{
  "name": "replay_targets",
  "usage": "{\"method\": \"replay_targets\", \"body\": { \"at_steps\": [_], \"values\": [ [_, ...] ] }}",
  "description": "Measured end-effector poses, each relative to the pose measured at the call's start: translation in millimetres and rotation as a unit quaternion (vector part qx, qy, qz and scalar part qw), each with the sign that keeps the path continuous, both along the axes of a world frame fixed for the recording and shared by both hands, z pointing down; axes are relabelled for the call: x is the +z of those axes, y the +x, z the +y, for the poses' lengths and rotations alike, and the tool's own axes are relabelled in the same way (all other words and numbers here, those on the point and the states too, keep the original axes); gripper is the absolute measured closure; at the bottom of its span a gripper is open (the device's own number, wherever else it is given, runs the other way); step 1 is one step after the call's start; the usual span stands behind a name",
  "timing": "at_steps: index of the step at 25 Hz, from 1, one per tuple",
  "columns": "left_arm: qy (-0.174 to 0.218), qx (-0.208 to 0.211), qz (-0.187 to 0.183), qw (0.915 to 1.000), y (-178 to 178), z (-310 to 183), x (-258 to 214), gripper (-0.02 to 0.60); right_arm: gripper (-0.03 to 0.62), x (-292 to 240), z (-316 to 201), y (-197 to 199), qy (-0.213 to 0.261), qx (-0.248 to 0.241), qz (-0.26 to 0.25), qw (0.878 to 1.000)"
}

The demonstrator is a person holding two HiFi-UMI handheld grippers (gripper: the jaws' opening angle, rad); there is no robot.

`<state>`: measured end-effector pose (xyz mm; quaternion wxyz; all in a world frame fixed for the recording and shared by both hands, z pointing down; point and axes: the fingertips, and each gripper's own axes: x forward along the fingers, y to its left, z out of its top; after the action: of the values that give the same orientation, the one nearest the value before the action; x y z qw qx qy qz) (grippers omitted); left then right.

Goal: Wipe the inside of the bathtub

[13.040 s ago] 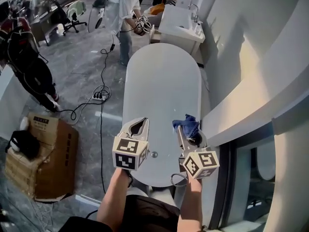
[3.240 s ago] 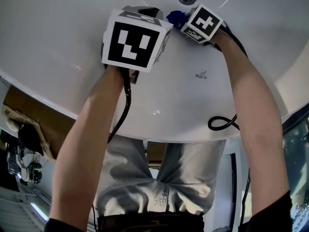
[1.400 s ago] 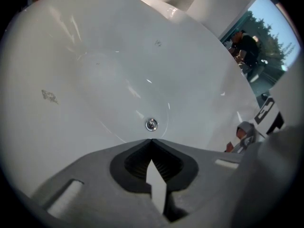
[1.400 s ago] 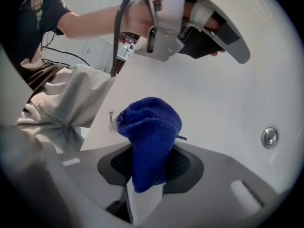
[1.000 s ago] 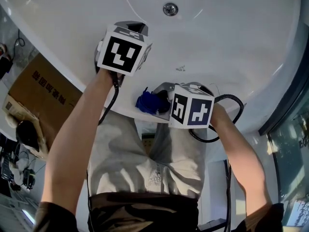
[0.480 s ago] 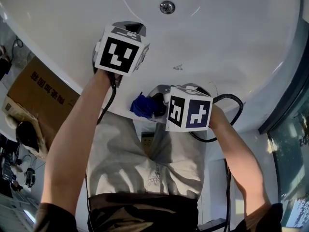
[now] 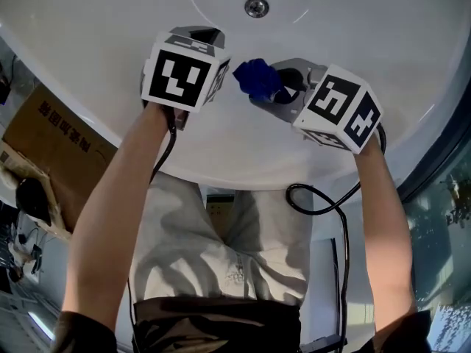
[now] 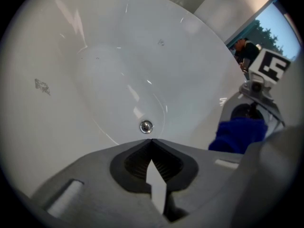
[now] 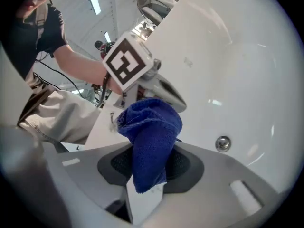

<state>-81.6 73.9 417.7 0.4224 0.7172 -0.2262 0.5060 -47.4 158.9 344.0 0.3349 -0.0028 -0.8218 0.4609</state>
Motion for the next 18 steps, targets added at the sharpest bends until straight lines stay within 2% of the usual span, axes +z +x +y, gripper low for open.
{"method": "replay_targets", "body": {
  "at_steps": [4, 10, 14, 18],
  "values": [
    [-0.013, -0.013, 0.005, 0.9998, 2, 14, 5, 0.58, 0.454, 37, -20, 27, 0.03, -0.04, 0.059, 0.997],
    [-0.029, -0.049, 0.025, 0.9981, 17, 35, 9, 0.58, 0.453, 96, -34, 53, 0.056, -0.115, 0.124, 0.984],
    [-0.043, -0.075, 0.021, 0.996, 14, 44, 25, 0.58, 0.453, 141, -34, 56, 0.062, -0.145, 0.16, 0.974],
    [-0.054, -0.119, 0.02, 0.9912, 5, 41, 34, 0.58, 0.453, 181, -22, 51, 0.054, -0.189, 0.179, 0.964]
  ]
}}
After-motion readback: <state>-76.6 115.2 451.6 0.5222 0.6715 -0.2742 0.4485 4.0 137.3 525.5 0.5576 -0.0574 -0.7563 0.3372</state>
